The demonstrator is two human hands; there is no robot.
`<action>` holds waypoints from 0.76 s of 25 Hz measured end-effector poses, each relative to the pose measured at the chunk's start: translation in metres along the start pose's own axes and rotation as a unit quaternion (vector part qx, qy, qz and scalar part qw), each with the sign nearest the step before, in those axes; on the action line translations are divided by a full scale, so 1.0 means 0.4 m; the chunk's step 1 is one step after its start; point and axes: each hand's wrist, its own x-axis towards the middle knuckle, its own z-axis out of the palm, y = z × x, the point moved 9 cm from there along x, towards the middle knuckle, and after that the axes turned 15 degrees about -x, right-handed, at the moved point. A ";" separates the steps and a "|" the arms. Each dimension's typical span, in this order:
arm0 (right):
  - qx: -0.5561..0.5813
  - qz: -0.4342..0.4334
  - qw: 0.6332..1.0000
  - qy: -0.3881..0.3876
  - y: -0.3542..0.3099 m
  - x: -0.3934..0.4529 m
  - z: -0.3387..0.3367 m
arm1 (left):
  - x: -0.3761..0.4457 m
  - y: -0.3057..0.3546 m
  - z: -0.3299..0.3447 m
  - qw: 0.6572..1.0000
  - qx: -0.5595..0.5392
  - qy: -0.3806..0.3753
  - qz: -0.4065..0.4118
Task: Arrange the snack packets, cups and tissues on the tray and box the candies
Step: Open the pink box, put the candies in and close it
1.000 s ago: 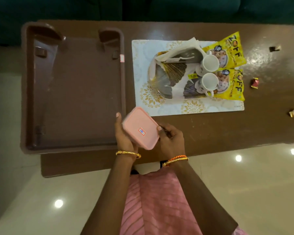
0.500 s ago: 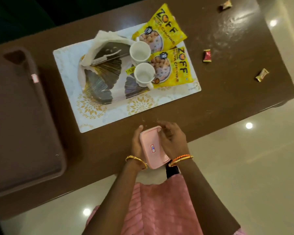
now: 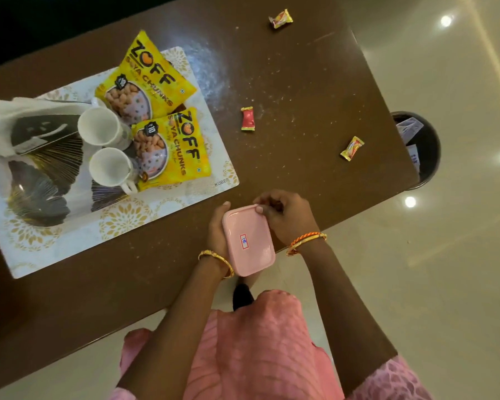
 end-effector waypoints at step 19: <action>-0.032 0.021 0.994 -0.099 -0.006 0.082 -0.114 | 0.105 0.061 0.103 0.994 0.112 0.019 -0.002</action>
